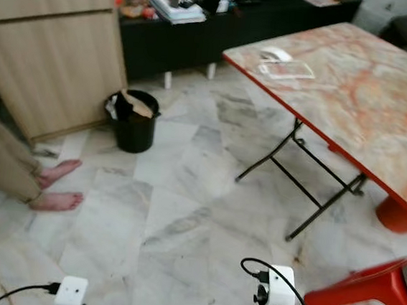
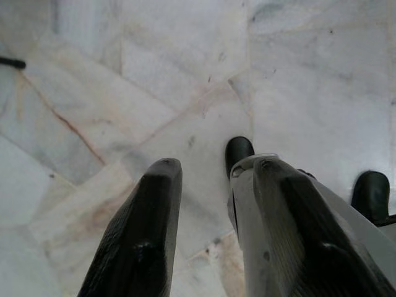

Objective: Picking trash to rubbish bin

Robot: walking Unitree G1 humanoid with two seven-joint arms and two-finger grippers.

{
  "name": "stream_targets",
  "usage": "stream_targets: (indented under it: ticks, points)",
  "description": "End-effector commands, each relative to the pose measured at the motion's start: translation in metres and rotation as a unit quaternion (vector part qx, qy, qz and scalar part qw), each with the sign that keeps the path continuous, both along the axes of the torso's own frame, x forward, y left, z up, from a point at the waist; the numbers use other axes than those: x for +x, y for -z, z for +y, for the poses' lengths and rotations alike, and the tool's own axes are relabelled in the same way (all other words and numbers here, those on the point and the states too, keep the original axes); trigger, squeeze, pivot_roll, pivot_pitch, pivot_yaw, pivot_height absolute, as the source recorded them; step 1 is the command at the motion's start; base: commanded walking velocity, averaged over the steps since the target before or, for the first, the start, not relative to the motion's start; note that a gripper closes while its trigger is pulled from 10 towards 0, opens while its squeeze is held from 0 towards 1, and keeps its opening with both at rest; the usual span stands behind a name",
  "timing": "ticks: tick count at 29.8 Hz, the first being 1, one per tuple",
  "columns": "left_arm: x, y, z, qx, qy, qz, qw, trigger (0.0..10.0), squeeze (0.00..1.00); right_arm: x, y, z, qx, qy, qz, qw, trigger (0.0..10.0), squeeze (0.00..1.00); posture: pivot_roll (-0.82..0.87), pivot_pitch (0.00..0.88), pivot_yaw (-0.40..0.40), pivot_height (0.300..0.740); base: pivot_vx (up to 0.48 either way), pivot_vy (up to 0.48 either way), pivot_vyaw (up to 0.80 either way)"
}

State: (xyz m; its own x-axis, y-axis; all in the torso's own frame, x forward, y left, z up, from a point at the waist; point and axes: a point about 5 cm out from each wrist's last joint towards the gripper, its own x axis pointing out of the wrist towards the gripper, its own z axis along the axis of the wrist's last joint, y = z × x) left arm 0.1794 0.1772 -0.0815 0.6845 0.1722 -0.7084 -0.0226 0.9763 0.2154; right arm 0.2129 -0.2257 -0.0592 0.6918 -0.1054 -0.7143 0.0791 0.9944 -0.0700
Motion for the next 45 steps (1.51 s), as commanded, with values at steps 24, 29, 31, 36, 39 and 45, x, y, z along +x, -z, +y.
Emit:
stream_targets:
  ticks: [24,29,31,36,39,45]
  points:
    - [-0.009,0.003,0.020,0.015,0.007,0.035,0.999,10.0,0.00,0.001,0.002,0.009,0.023,0.020,0.001,1.000,10.0,0.00,0.05,0.121,-0.087,0.740,0.182,0.000,0.18]
    - [-0.010,0.001,0.034,0.028,0.004,0.035,0.999,10.0,0.00,-0.005,0.008,0.021,0.036,0.025,0.008,0.999,10.0,0.00,0.05,0.122,-0.038,0.740,0.280,0.000,0.00]
    - [-0.009,0.000,0.039,0.033,0.008,0.035,0.999,10.0,0.00,-0.009,0.011,0.025,0.041,0.030,0.013,0.999,10.0,0.00,0.05,0.120,-0.032,0.740,0.277,0.000,0.00]
    - [-0.001,-0.005,0.048,0.042,0.001,0.024,0.999,10.0,0.00,-0.016,0.016,0.033,0.048,0.027,0.026,0.998,10.0,0.00,0.07,0.111,-0.019,0.740,0.275,0.000,0.00]
    - [0.004,-0.008,0.049,0.043,0.003,0.017,0.999,10.0,0.00,-0.017,0.017,0.037,0.050,0.022,0.031,0.998,10.0,0.00,0.08,0.106,-0.011,0.740,0.271,0.000,0.00]
    - [0.008,-0.011,0.054,0.048,0.005,0.015,0.999,10.0,0.00,-0.006,0.012,0.039,0.058,0.033,0.015,0.998,10.0,0.00,0.09,0.084,0.002,0.740,0.269,0.000,0.00]
